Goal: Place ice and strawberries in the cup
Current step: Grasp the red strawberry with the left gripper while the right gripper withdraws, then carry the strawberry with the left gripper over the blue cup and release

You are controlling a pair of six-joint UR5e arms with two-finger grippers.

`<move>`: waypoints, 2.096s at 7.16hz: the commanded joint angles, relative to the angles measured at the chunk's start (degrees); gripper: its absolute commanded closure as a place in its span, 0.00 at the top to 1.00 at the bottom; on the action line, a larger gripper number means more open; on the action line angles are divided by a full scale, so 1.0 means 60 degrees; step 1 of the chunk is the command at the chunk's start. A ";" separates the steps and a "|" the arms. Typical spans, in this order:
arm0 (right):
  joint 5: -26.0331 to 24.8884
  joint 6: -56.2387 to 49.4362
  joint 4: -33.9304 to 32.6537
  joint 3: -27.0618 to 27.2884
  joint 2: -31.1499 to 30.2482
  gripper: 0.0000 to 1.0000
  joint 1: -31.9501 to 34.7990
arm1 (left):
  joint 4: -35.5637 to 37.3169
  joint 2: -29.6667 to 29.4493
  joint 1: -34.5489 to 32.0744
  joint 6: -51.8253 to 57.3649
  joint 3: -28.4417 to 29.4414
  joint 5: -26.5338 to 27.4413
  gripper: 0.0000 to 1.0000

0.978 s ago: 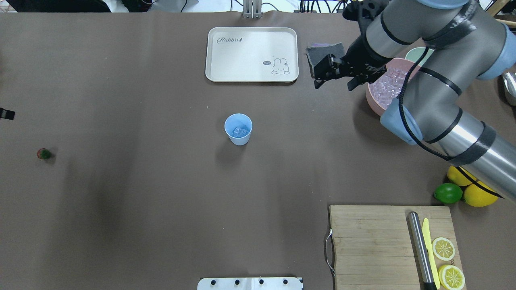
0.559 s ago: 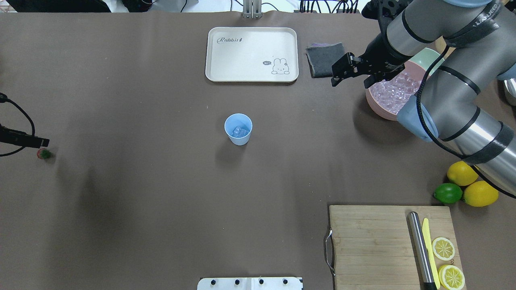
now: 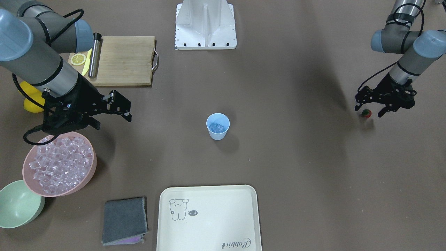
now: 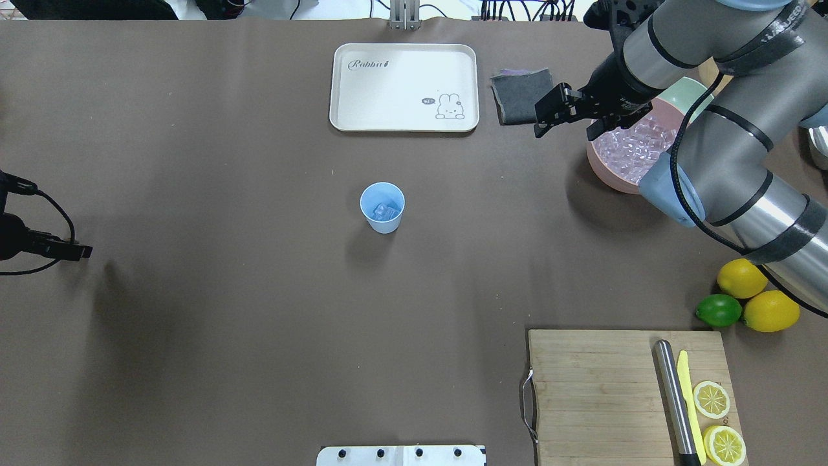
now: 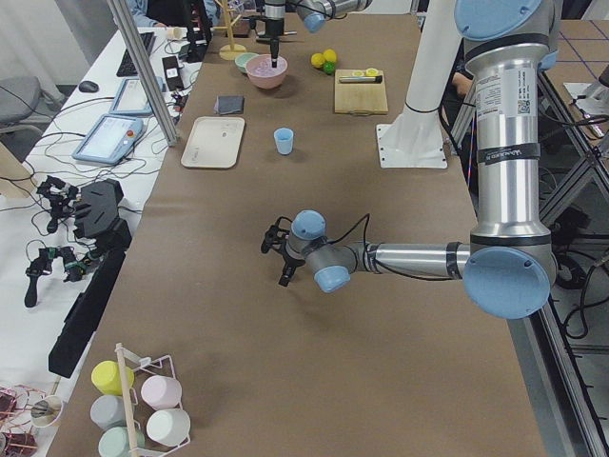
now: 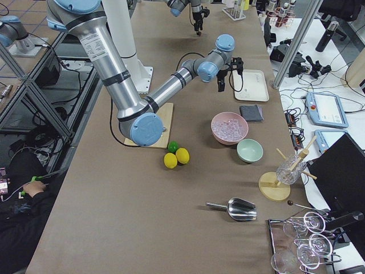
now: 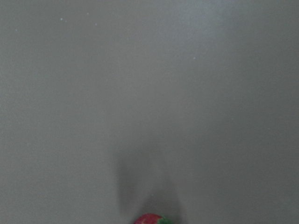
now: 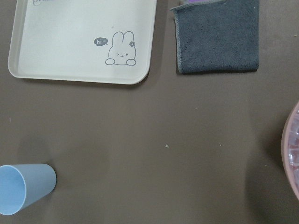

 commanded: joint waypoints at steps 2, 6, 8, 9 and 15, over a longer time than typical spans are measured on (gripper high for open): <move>-0.0004 -0.0043 -0.0008 -0.0016 0.0030 1.00 0.0034 | -0.0061 0.0009 0.0009 0.0041 0.0021 -0.0008 0.00; 0.0025 0.0000 -0.0008 0.0027 0.0045 1.00 0.0079 | 0.0608 -0.0935 -0.1824 0.0055 -0.0403 -0.2262 0.00; -0.0019 -0.0073 -0.0008 0.0013 0.0001 1.00 0.0079 | 0.2596 -0.2460 -0.2263 -0.1077 -0.1862 -0.3274 0.00; -0.0033 -0.0030 -0.0008 0.0013 0.0001 1.00 0.0079 | 0.2823 -0.3481 -0.1928 -0.2929 -0.2145 -0.3246 0.00; -0.0647 0.0000 0.0006 0.0071 -0.0232 1.00 0.0079 | 0.6106 -0.7237 0.3024 -0.5965 -0.2021 0.2273 0.00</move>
